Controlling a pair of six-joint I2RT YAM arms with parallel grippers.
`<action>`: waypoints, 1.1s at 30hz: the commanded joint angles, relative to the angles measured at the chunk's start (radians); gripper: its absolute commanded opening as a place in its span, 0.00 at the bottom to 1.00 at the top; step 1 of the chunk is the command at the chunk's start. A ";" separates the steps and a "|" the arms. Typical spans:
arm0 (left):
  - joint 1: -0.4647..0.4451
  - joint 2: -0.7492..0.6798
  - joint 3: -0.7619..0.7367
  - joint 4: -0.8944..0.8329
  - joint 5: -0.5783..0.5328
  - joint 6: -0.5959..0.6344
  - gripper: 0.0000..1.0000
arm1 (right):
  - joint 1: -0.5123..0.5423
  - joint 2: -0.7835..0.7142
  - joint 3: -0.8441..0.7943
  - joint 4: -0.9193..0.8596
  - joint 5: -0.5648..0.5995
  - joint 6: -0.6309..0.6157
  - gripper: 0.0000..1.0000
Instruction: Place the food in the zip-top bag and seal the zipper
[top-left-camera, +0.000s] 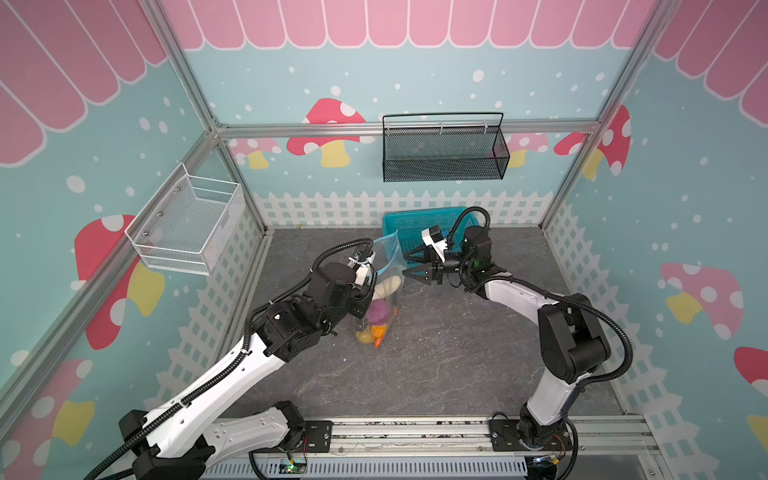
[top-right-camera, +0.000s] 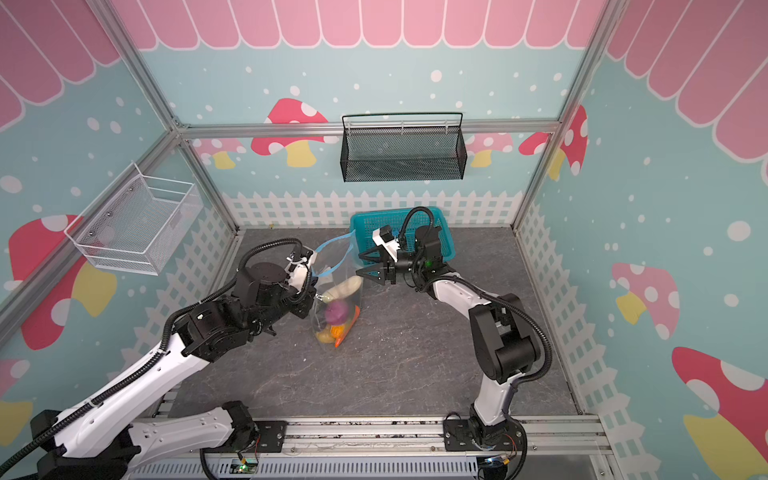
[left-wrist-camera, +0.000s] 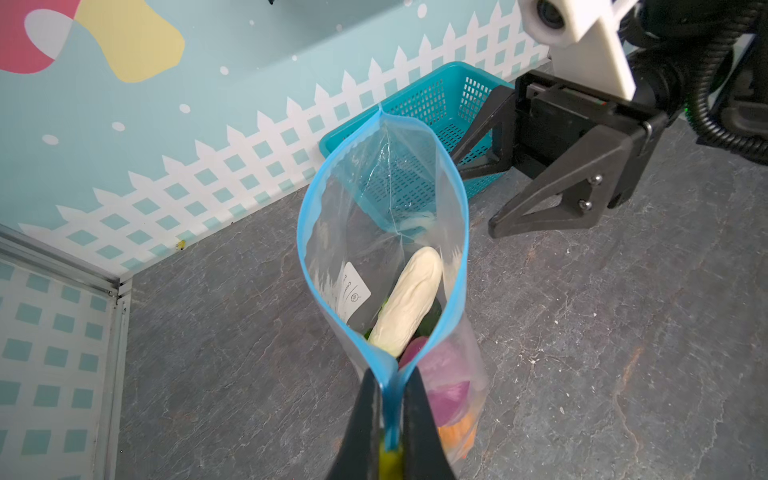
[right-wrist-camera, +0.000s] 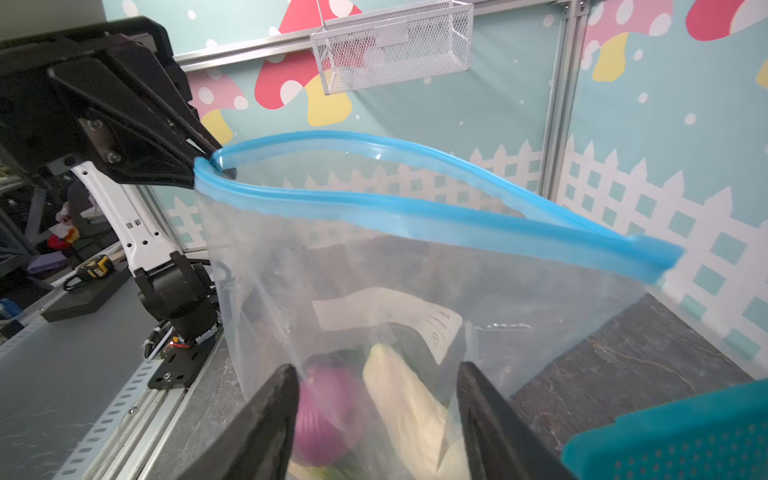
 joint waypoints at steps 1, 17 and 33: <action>0.017 -0.030 -0.011 0.057 0.021 0.040 0.00 | 0.008 0.018 0.018 0.037 -0.020 0.002 0.50; 0.105 -0.033 -0.003 0.078 0.135 -0.030 0.00 | 0.069 -0.068 -0.128 0.082 0.013 0.000 0.32; 0.156 -0.144 -0.155 0.119 0.337 0.063 0.00 | -0.058 -0.115 -0.093 0.030 -0.156 -0.067 0.41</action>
